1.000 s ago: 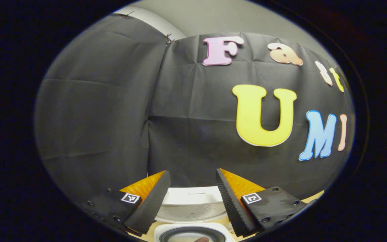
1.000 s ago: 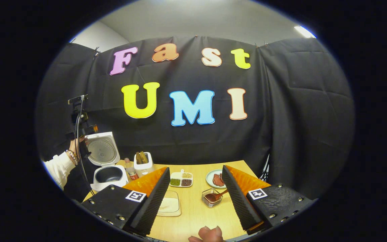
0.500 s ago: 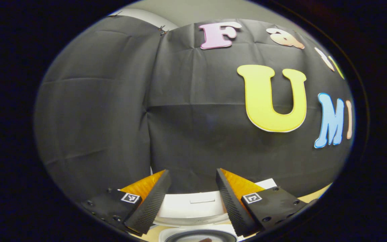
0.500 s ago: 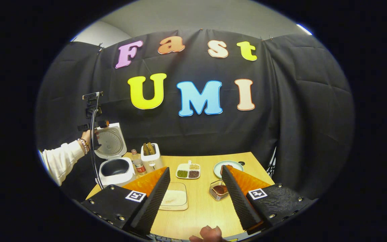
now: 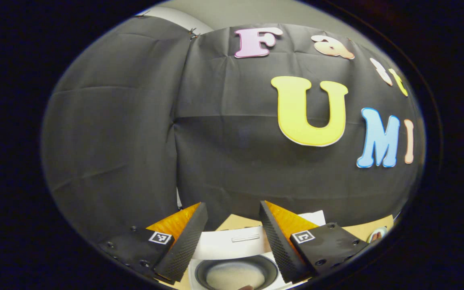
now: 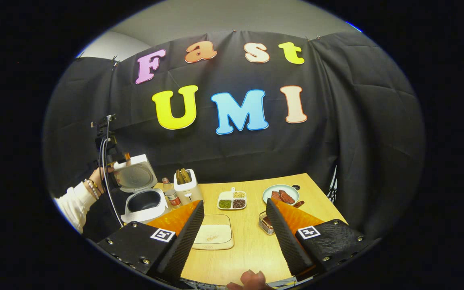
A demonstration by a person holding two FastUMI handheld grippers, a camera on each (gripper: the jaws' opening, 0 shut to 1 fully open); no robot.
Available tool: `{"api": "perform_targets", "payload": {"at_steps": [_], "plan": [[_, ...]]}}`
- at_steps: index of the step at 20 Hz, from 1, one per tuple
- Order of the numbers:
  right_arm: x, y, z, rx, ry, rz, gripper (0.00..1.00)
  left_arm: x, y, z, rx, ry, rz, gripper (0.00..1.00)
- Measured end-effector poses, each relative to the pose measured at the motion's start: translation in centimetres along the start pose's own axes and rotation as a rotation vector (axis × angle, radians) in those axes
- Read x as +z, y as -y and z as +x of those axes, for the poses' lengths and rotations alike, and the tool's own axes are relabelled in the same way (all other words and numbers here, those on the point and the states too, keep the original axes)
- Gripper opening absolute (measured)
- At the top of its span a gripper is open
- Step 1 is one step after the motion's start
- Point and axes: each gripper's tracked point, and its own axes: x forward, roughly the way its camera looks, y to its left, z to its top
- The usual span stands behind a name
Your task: Close the left gripper, press the button to open the rice cooker; take a wooden spoon from the chopstick holder with the right hand, scoop a spoonful of rice and pour it into the rice cooker, then put the wooden spoon back into the chopstick holder.
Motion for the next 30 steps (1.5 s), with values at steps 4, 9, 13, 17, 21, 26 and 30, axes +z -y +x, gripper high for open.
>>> {"api": "perform_targets", "payload": {"at_steps": [4, 9, 13, 17, 21, 26, 30], "plan": [[-0.7, -0.3, 0.3, 0.012, -0.009, -0.002, 0.95, -5.0, 1.0, -4.1, -0.043, -0.036, 0.011, 0.92], [-1.9, -0.9, 0.6, 0.024, -0.038, -0.003, 0.95, -16.7, 1.3, -5.5, -0.054, -0.253, -0.001, 0.94], [-2.4, -1.0, 0.7, 0.028, -0.050, 0.012, 0.95, -20.6, 2.5, -5.6, -0.046, -0.148, 0.119, 0.91], [-2.8, -0.7, 0.6, 0.021, -0.052, 0.023, 0.95, -21.4, 2.3, -6.9, -0.053, -0.173, 0.076, 0.95], [-3.1, -0.4, 0.4, 0.023, -0.051, 0.042, 0.95, -21.6, 3.1, -7.1, -0.098, -0.259, 0.117, 0.92], [-3.3, -0.6, 0.0, 0.039, -0.067, 0.034, 0.95, -21.2, 3.7, -9.2, -0.113, -0.309, 0.113, 0.97], [-3.3, 0.1, -0.2, 0.066, -0.063, 0.002, 0.95, -18.2, 5.2, -12.9, -0.156, -0.272, 0.096, 0.95]]}}
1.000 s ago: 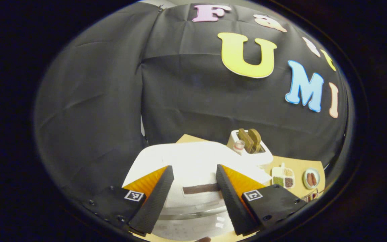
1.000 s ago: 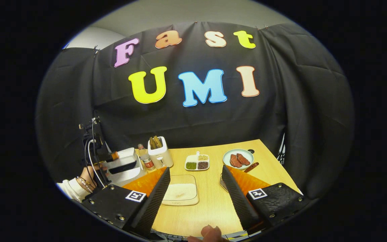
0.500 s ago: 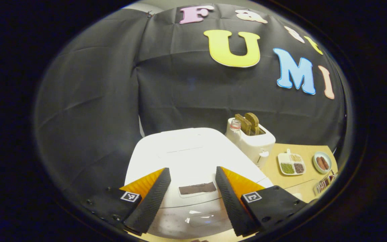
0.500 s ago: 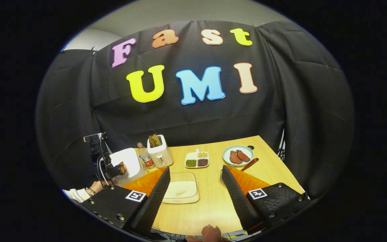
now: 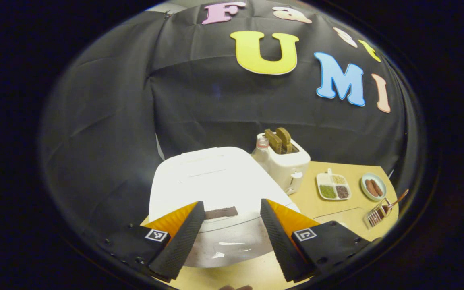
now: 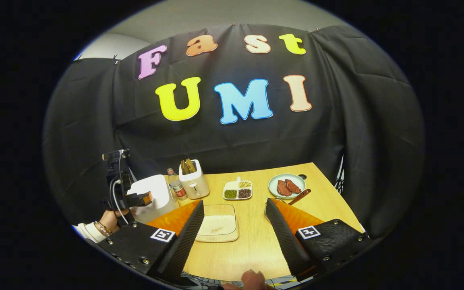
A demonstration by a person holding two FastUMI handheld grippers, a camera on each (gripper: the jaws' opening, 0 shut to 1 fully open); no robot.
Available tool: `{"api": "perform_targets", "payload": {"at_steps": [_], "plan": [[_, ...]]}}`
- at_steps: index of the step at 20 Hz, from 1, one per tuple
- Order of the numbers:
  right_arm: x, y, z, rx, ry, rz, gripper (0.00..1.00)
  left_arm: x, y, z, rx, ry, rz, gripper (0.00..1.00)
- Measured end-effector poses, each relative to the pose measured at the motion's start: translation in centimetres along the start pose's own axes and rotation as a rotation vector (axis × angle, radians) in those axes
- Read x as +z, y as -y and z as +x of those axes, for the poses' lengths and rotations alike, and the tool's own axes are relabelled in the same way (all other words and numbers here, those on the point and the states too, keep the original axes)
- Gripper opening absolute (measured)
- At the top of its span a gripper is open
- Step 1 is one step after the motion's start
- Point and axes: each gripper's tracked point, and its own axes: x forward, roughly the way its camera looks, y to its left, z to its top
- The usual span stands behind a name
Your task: Close the left gripper, press the button to open the rice cooker; take a wooden spoon from the chopstick holder with the right hand, scoop a spoonful of rice and pour it into the rice cooker, then put the wooden spoon back into the chopstick holder.
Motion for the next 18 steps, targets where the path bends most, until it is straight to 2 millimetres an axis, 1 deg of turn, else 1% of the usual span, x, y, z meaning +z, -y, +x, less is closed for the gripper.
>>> {"api": "perform_targets", "payload": {"at_steps": [1, 2, 4, 5, 7, 8, 10, 11, 14, 15, 17, 18], "plan": [[0.4, 0.3, -0.1, 0.010, 0.008, -0.001, 0.95, 1.1, 0.5, -1.7, -0.010, 0.023, -0.014, 0.97], [1.3, 0.8, -0.3, 0.020, 0.028, 0.000, 0.95, 2.4, 1.2, -3.6, -0.025, 0.050, -0.030, 0.97], [2.5, 2.0, -0.7, 0.044, 0.064, -0.012, 0.95, 4.7, 2.6, -7.7, -0.043, 0.100, -0.052, 0.97], [3.1, 2.9, -1.0, 0.054, 0.076, -0.027, 0.95, 5.8, 3.2, -10.0, -0.047, 0.128, -0.061, 0.94], [4.3, 4.9, -1.9, 0.067, 0.098, -0.058, 0.95, 8.2, 4.8, -15.0, -0.057, 0.188, -0.089, 0.94], [5.1, 5.9, -2.4, 0.072, 0.112, -0.065, 0.95, 9.6, 6.1, -17.6, -0.073, 0.225, -0.105, 0.97], [7.2, 7.5, -3.5, 0.086, 0.159, -0.067, 0.95, 12.0, 8.9, -22.9, -0.116, 0.301, -0.123, 0.96], [6.7, 8.4, -4.7, 0.085, 0.172, -0.071, 0.95, 12.0, 10.3, -25.5, -0.132, 0.323, -0.127, 0.95], [8.6, 10.8, -5.9, 0.070, 0.224, -0.104, 0.95, 12.4, 13.9, -32.7, -0.165, 0.387, -0.108, 0.94], [9.2, 11.2, -6.3, 0.069, 0.253, -0.114, 0.94, 12.2, 15.0, -34.9, -0.172, 0.402, -0.083, 0.93], [10.1, 12.1, -7.3, 0.055, 0.311, -0.130, 0.94, 12.1, 17.9, -37.8, -0.195, 0.420, -0.024, 0.92], [10.1, 12.7, -7.8, 0.036, 0.315, -0.147, 0.94, 12.7, 19.2, -39.0, -0.213, 0.439, 0.000, 0.96]]}}
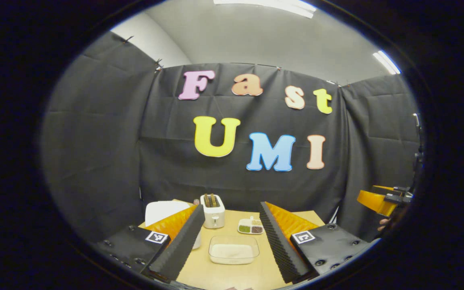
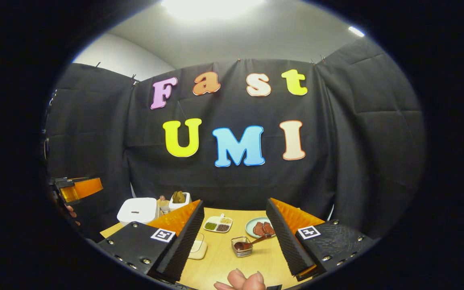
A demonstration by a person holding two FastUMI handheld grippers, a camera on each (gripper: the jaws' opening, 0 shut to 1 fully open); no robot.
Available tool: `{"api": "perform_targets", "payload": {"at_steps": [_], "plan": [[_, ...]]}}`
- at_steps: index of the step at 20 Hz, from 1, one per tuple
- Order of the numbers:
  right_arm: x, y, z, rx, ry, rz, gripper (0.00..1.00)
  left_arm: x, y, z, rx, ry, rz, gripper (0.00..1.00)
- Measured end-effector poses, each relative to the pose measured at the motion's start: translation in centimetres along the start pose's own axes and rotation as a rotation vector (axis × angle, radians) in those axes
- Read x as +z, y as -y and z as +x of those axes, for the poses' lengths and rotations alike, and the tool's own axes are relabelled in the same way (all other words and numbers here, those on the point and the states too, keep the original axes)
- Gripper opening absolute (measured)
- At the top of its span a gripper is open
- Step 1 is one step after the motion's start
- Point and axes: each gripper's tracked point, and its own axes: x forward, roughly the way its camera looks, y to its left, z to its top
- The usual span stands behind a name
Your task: Close the left gripper, press the button to open the rice cooker; take a wooden spoon from the chopstick holder with the right hand, scoop a spoonful of rice and pour it into the rice cooker, then put the wooden spoon back into the chopstick holder.
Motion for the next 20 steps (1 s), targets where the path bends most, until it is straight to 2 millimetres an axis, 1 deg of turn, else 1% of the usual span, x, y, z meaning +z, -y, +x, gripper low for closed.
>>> {"api": "perform_targets", "payload": {"at_steps": [1, 2, 3, 4, 5, 6, 8, 9, 10, 12, 14, 15, 17, 18, 19, 20], "plan": [[0.1, 0.7, -0.8, -0.019, 0.004, -0.022, 0.94, 1.3, 1.4, -0.1, -0.019, 0.030, 0.010, 0.99], [0.8, 1.5, -1.5, -0.034, 0.029, -0.041, 0.94, 2.7, 2.8, -0.2, -0.050, 0.081, 0.013, 0.98], [1.7, 2.2, -2.0, -0.056, 0.057, -0.051, 0.94, 3.4, 4.1, -0.1, -0.075, 0.107, 0.006, 0.96], [2.1, 3.0, -2.5, -0.077, 0.076, -0.055, 0.95, 3.5, 5.3, -0.1, -0.105, 0.104, -0.015, 0.95], [2.1, 3.6, -2.8, -0.101, 0.073, -0.046, 0.95, 3.5, 6.6, -0.1, -0.136, 0.101, -0.035, 0.93], [2.0, 3.9, -3.2, -0.107, 0.064, -0.033, 0.95, 3.9, 7.0, 0.2, -0.142, 0.111, -0.034, 0.93], [3.1, 3.8, -3.2, -0.096, 0.072, -0.006, 0.95, 5.9, 6.0, 0.1, -0.123, 0.161, -0.007, 0.93], [3.6, 4.3, -3.0, -0.108, 0.073, 0.010, 0.95, 6.0, 5.8, 0.0, -0.117, 0.167, 0.002, 0.94], [3.9, 4.1, -2.8, -0.110, 0.072, 0.026, 0.95, 6.0, 5.6, -0.1, -0.119, 0.166, 0.004, 0.94], [4.8, 2.8, -2.4, -0.094, 0.084, 0.030, 0.96, 5.6, 4.8, 0.5, -0.125, 0.161, -0.009, 0.94], [5.2, 2.5, -1.7, -0.114, 0.078, -0.018, 0.96, 4.6, 2.6, 0.7, -0.107, 0.120, -0.038, 0.94], [5.6, 2.2, -1.4, -0.128, 0.079, -0.042, 0.96, 4.5, 1.4, 1.1, -0.097, 0.115, -0.040, 0.94], [6.6, 0.5, -0.8, -0.123, 0.092, -0.064, 0.96, 4.8, -0.8, 1.2, -0.068, 0.119, -0.014, 0.93], [6.9, -0.3, -0.7, -0.116, 0.097, -0.063, 0.89, 4.9, -1.5, 1.3, -0.061, 0.118, -0.002, 0.92], [7.1, -1.1, -0.6, -0.108, 0.102, -0.064, 0.96, 5.0, -2.0, 1.5, -0.057, 0.122, 0.002, 0.92], [7.3, -1.7, -0.6, -0.102, 0.111, -0.076, 0.96, 5.1, -2.4, 1.7, -0.056, 0.121, 0.000, 0.92]]}}
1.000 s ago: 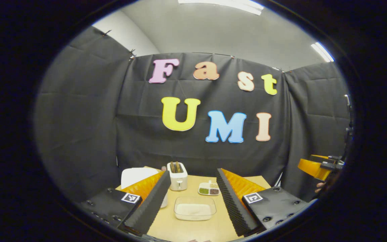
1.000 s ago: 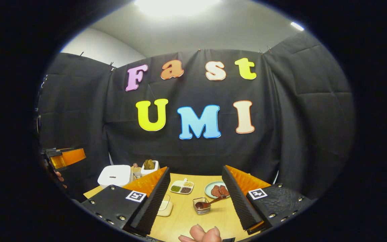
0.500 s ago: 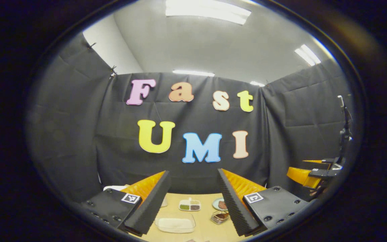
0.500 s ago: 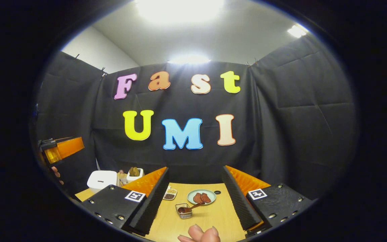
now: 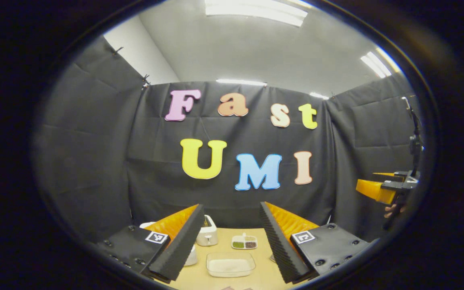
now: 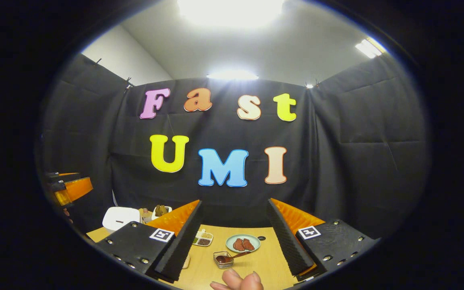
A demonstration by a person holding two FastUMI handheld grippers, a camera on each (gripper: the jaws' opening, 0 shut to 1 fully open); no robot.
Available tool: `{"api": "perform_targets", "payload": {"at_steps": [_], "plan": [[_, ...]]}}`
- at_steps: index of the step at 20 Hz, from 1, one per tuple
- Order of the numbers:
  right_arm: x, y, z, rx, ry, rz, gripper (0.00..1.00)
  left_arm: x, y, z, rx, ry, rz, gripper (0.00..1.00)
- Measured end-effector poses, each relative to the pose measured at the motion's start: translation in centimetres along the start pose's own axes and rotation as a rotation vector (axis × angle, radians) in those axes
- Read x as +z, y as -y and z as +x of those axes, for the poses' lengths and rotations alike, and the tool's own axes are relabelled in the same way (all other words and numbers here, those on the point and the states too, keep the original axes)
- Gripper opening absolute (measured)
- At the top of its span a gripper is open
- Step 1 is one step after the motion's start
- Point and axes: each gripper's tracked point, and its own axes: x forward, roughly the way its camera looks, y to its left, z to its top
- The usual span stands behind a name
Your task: Close the left gripper, press the button to open the rice cooker; take a wooden spoon from the chopstick holder with the right hand, scoop a spoonful of rice and pour it into the rice cooker, then put the wooden spoon back into the chopstick holder.
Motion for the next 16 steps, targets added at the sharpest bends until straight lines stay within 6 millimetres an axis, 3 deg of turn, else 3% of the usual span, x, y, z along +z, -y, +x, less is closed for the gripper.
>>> {"api": "perform_targets", "payload": {"at_steps": [2, 7, 8, 12, 16], "plan": [[-0.2, -0.5, 0.0, -0.004, -0.003, -0.042, 0.94, -0.2, -0.6, 0.2, -0.001, -0.003, -0.023, 0.96], [-1.4, -2.5, 0.2, 0.024, -0.041, -0.020, 0.92, -0.8, -1.7, 0.7, -0.003, -0.008, -0.037, 0.92], [-1.5, -2.5, 0.0, 0.030, -0.048, -0.005, 0.92, -0.9, -1.8, 0.9, -0.004, -0.013, -0.037, 0.96], [-2.3, -1.3, 0.3, -0.021, -0.071, -0.035, 0.92, -1.0, -2.2, 1.5, -0.011, -0.010, -0.051, 0.92], [-2.1, -2.3, 0.5, -0.008, -0.063, -0.031, 0.92, -1.2, -2.4, 2.1, -0.015, -0.014, -0.069, 0.92]]}}
